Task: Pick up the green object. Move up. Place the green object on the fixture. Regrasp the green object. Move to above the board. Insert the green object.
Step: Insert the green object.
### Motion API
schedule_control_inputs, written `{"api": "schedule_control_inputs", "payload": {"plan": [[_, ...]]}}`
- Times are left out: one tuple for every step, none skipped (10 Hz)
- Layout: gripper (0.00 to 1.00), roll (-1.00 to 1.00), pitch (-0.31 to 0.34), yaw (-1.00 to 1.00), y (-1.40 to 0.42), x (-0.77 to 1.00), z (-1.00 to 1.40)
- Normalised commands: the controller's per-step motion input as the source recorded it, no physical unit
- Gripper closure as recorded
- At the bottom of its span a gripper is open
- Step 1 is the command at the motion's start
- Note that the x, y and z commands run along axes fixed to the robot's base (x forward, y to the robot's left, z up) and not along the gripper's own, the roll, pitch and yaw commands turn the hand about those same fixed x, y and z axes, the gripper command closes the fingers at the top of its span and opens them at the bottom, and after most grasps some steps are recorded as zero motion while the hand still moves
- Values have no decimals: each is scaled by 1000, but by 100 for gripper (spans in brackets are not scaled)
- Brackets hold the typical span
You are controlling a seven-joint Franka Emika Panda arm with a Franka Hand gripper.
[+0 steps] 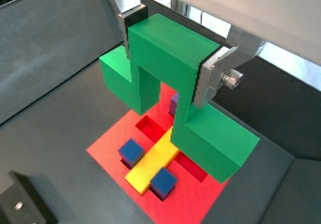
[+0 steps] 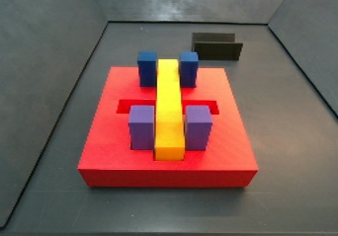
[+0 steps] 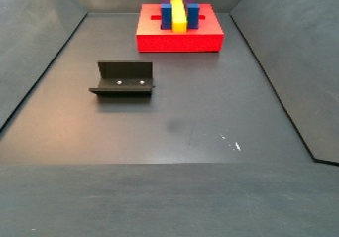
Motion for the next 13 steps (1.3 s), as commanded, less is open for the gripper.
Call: {"api": "schedule_control_inputs", "payload": {"plan": [[100,-310,-123,-200,0,431,-451],[100,-400,-173,-211,0,566,-277],[100,-464,-187,-243,0,554,-160],[100,-460,-167,-231,0,526,-169],[100,-321,-117,-100,-17,103,-437],[100,-170,-69,0,-160,-11,-726],[100,-44,-40,131,-143,-369,-917],[100,177,-143,240,-191,-614,-860],[100,304,-219,311,-169,-543,-623],[100,277,-223,354,-149,-406,-611],[100,161,-171,294,-97,-266,-511],[100,0,-117,246,-60,-111,-311],[100,-106,-100,283,-46,17,-243]]}}
